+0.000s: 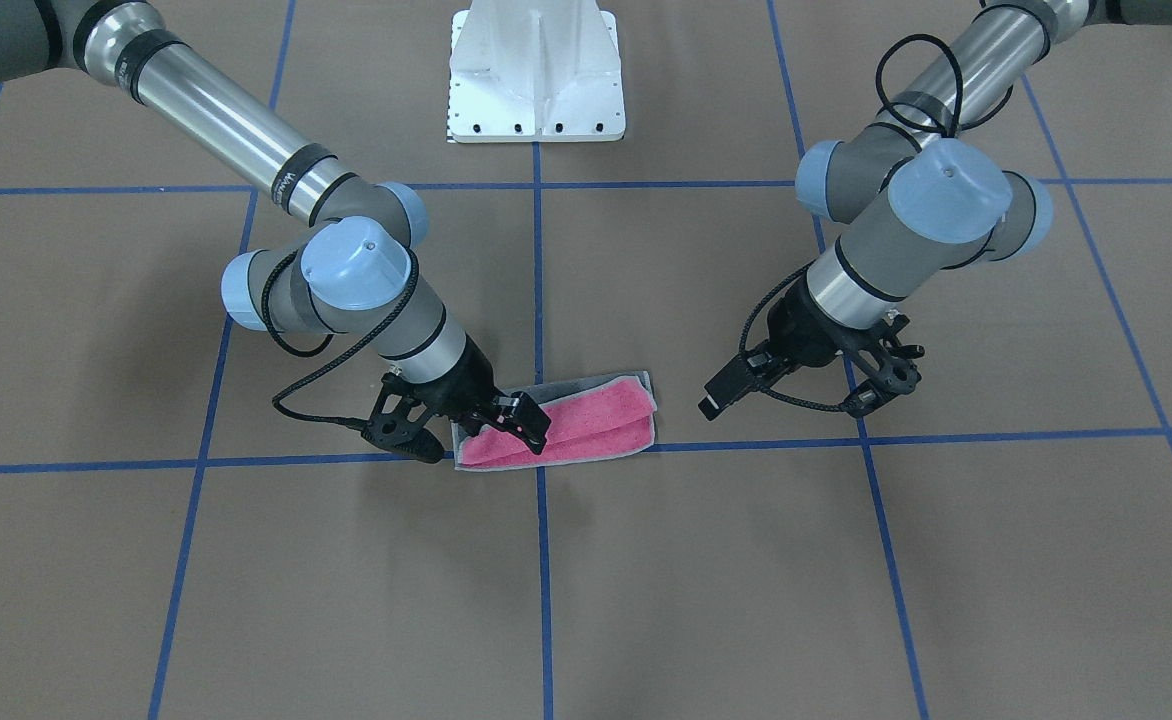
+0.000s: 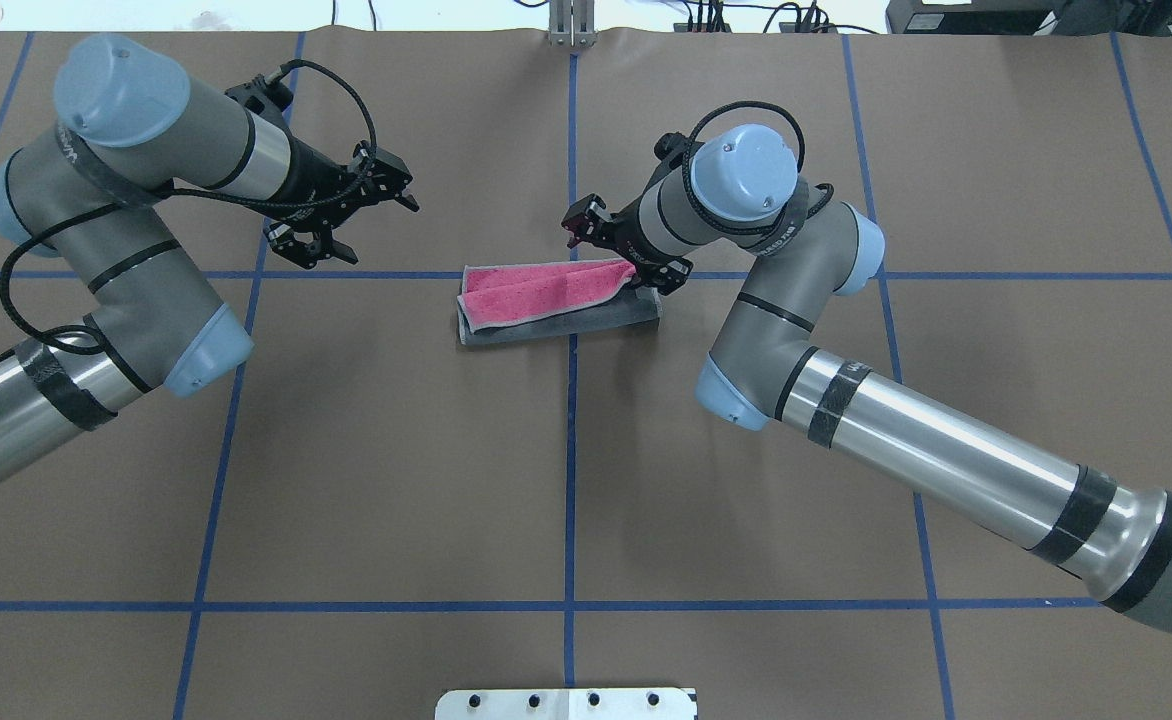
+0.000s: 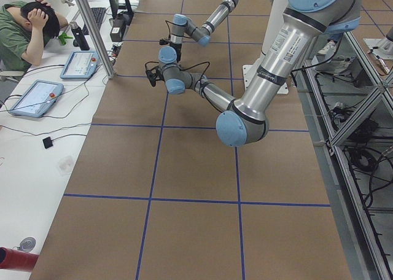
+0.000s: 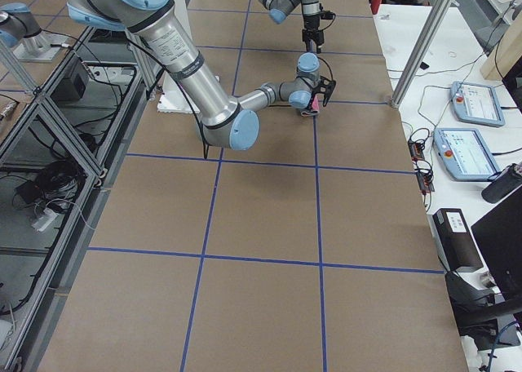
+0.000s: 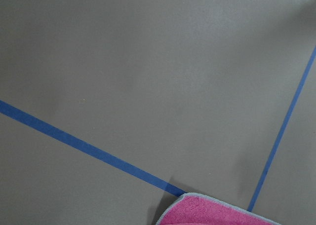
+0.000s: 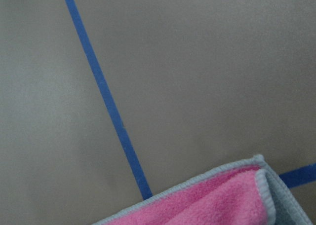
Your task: Fold towel twice with both arms
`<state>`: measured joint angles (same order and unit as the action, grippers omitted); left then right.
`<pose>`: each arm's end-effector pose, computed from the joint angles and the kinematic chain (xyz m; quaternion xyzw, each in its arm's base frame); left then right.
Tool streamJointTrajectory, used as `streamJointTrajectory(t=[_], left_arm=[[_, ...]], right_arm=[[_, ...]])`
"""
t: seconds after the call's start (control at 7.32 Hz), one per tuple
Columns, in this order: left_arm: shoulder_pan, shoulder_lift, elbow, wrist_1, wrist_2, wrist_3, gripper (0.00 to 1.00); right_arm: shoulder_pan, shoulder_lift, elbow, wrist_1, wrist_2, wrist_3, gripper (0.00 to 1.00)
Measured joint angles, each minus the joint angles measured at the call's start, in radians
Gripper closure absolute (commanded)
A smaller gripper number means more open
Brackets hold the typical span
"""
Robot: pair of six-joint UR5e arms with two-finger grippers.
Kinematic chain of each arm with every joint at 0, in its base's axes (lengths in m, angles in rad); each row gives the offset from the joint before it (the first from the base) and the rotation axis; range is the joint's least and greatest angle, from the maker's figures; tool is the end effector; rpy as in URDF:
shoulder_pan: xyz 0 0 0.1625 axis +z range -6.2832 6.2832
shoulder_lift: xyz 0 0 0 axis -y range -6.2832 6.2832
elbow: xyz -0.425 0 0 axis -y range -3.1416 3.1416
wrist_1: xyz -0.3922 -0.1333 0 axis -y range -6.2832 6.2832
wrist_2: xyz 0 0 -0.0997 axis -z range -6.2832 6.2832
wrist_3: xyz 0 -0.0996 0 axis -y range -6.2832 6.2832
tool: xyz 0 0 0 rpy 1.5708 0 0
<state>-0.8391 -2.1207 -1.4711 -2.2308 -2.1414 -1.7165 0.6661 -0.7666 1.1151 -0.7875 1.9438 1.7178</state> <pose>0.4050 -0.5699 0.3021 -0.0531 0.5569 -0.2548 0.7887 -0.5699 -0.5713 0.2726 -0.0161 -0.5494 0.2367 0.8012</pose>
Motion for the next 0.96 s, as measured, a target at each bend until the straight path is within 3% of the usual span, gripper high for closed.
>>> streamJointTrajectory(t=[0.96], left_arm=[[-0.011, 0.030, -0.020, -0.023, -0.005, 0.001, 0.00]], right_arm=[[0.035, 0.074, -0.095, 0.001, 0.000, -0.014, 0.02]])
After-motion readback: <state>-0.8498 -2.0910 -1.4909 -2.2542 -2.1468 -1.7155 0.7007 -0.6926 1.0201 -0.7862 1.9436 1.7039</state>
